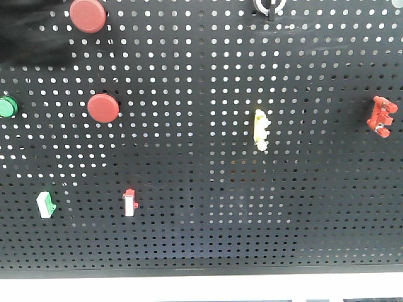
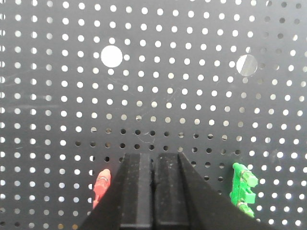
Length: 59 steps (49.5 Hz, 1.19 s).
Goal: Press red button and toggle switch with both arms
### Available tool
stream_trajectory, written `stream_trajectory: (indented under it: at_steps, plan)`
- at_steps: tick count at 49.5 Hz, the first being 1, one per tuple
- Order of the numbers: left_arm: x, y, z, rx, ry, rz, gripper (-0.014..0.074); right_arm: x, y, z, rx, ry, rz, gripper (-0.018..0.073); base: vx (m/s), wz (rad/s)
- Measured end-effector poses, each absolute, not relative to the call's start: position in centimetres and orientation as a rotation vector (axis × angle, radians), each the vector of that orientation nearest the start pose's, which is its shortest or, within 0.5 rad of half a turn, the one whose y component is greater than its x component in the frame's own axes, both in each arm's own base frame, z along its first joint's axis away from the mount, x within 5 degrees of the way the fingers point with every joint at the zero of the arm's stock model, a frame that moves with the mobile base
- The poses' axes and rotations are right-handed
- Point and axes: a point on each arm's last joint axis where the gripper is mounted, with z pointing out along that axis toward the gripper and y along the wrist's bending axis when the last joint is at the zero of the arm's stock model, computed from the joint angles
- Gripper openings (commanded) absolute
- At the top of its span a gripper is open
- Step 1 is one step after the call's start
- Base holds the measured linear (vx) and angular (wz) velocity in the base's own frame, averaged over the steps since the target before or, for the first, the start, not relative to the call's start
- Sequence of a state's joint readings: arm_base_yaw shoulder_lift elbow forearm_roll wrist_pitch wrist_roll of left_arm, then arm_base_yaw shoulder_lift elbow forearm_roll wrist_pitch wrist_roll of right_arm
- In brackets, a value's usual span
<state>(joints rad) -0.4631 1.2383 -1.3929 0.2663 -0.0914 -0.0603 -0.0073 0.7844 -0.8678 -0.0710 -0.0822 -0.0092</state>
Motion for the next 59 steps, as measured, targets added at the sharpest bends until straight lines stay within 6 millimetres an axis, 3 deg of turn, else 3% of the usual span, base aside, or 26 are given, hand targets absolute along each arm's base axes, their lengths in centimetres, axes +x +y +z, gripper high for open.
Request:
stream_trajectory:
  at_steps: [9,23,30,38,50,59]
  plan:
    - [27.0,-13.7,50.8,0.429,1.243,-0.243,0.0000,15.9,-0.1,43.7,-0.053,1.317,-0.071,0.0000,0.00,0.00]
    - [27.4,-14.0,50.8,0.429,1.238,-0.247,0.0000,15.9,-0.1,43.7,-0.053,1.317,-0.071,0.0000,0.00,0.00]
    - [26.1,-13.7,51.4,0.435,1.237,-0.250,0.0000,15.9,-0.1,43.7,-0.053,1.315,-0.070,0.0000,0.00,0.00]
    - [23.0,-12.1,51.2,0.433,1.235,-0.250,0.0000,15.9,0.2,43.7,-0.086,1.313,-0.083,0.0000,0.00,0.00]
    - [18.9,-10.0,47.2,0.454,1.264,-0.256,0.0000,16.6,3.3,44.2,-0.318,1.283,-0.064,0.0000,0.00,0.00]
    - [16.9,-9.0,45.6,0.457,1.264,-0.259,0.0000,19.6,6.3,45.8,-0.405,1.277,0.028,0.0000,0.00,0.00]
